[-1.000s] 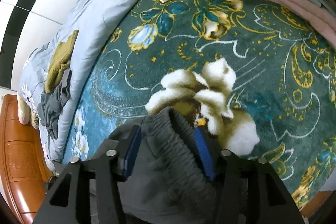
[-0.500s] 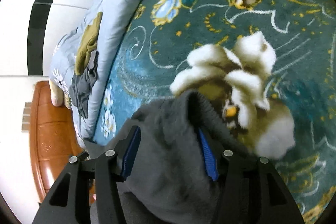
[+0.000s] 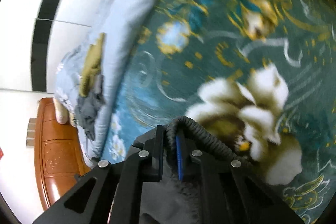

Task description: Fold clothes

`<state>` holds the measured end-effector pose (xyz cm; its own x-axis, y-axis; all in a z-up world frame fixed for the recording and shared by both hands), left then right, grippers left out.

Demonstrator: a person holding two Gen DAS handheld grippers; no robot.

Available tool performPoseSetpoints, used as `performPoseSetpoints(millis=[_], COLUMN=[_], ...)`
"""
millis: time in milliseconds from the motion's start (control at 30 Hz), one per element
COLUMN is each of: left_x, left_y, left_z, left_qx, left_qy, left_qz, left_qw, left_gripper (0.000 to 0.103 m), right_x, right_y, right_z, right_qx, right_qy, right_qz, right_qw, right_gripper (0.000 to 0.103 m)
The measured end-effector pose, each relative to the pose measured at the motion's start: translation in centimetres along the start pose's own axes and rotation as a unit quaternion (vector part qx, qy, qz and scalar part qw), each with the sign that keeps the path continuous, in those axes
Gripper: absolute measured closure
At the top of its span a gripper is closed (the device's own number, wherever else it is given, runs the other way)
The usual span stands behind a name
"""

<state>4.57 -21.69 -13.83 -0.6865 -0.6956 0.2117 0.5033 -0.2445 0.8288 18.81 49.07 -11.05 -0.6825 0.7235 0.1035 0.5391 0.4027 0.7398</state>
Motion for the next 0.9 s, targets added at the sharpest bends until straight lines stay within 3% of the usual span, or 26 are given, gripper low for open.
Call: performPoseSetpoints(millis=[100,167,267,333,400,467,567,667,767,867,900], left_x=[0.5,2.0,4.2,4.8,4.7,4.5,4.7,4.7,4.4,3.8,3.6], left_y=[4.6,6.5,5.7,2.8,0.5,-0.4,-0.1,-0.5,-0.8,0.4,1.2], left_z=[0.7,0.4,-1.5,-3.6,-5.1,-5.2,-3.4,-3.1,-4.3,-5.6,-5.9], left_qx=[-0.032,-0.033,-0.009,0.010,0.004,0.005,-0.006,0.000,-0.009,-0.028,-0.031], left_qy=[-0.001,-0.009,-0.016,-0.005,0.035,0.038,-0.004,-0.019,-0.001,0.011,0.009], left_qz=[0.047,0.060,0.047,0.024,0.006,0.009,0.022,0.006,-0.016,-0.033,-0.035], left_qw=[0.9984,0.9976,0.9987,0.9996,0.9994,0.9992,0.9997,0.9998,0.9998,0.9990,0.9988], left_gripper=[0.092,0.093,0.093,0.093,0.093,0.093,0.093,0.092,0.091,0.086,0.083], right_x=[1.3,2.1,2.8,2.8,2.8,2.9,3.2,3.2,3.1,2.9,2.9], right_y=[2.5,3.2,0.5,-0.8,-1.4,-1.1,-0.5,-0.8,-1.1,-0.6,-0.2], right_z=[-1.3,-1.0,1.0,2.5,3.3,3.2,2.0,1.8,1.7,1.1,0.9], right_qx=[0.031,0.018,-0.029,-0.032,-0.032,-0.031,-0.036,-0.054,-0.071,-0.089,-0.095], right_qy=[0.010,0.008,-0.025,-0.059,-0.078,-0.077,-0.048,-0.038,-0.038,-0.025,-0.020], right_qz=[0.062,0.090,0.068,0.059,0.056,0.059,0.059,0.047,0.040,0.037,0.038], right_qw=[0.998,0.996,0.997,0.996,0.995,0.995,0.996,0.997,0.996,0.995,0.995], right_gripper=[0.095,0.095,0.095,0.095,0.095,0.095,0.095,0.094,0.092,0.084,0.071])
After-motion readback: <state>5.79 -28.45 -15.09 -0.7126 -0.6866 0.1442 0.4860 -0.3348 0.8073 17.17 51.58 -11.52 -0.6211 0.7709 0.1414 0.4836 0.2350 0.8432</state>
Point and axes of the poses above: each gripper's, at about its wrist camera, not at the fingertips, and y roughly against the way its jaws point, z to its right, x to its top, the point moved 3 cm from there along -y, roughly the way its jaws point, and after that the axes turned 6 degrees about -x, right-handed, at the moved point
